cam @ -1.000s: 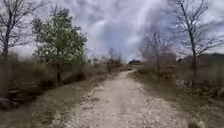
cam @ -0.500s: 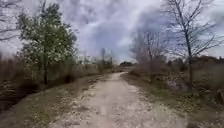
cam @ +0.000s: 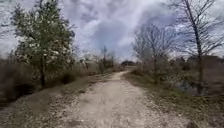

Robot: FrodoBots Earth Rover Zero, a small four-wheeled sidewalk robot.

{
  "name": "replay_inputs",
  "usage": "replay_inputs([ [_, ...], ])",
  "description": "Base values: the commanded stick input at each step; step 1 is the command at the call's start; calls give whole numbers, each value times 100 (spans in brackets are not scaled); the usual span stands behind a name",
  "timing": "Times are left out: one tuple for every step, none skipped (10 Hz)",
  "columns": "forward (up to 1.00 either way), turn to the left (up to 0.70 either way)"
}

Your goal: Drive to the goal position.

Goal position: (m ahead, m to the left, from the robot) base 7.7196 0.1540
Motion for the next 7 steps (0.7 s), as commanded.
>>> replay_inputs([
  [70,0],
  [70,0],
  [70,0],
  [70,0],
  [70,0],
  [70,0],
  [70,0],
])
